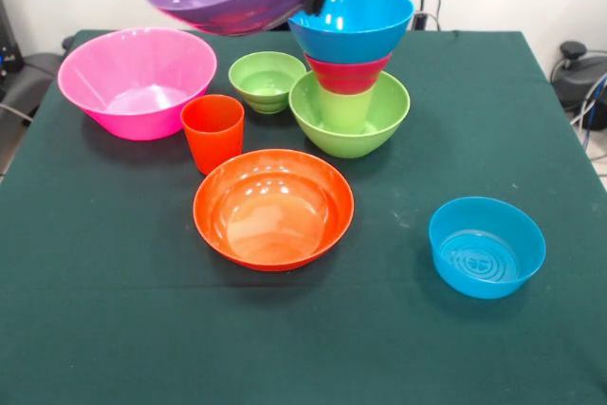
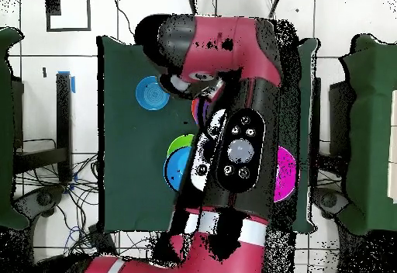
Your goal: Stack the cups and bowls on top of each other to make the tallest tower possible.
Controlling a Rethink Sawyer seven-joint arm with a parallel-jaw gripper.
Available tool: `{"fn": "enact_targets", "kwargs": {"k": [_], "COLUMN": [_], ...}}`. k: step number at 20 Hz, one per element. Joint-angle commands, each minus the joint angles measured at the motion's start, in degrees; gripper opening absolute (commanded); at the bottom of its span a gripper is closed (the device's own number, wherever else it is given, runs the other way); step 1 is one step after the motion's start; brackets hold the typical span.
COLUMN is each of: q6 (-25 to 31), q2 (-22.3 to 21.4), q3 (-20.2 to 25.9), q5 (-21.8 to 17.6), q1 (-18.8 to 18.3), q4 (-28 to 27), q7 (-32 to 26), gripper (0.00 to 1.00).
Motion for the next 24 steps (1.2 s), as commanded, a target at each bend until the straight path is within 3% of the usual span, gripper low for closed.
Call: {"fn": "enact_targets", "kwargs": {"k": [1,7,16,24], "q6": [-0.27,-2.67,-4.51,-7.40], "q2": [-0.53,-0.48,-1.56,-1.19], "q3": [1.06,-1.02,-5.55,-9.88], "q5": [1.77,3.84,3.55,4.35], "q1": [3.02,5.90,10.11,15.30], "q4": [9.62,12.57,16.46,20.01], "q7": [12.11,14.41,17.55,25.56], "gripper": [0.00,0.00,0.00,0.00]}}
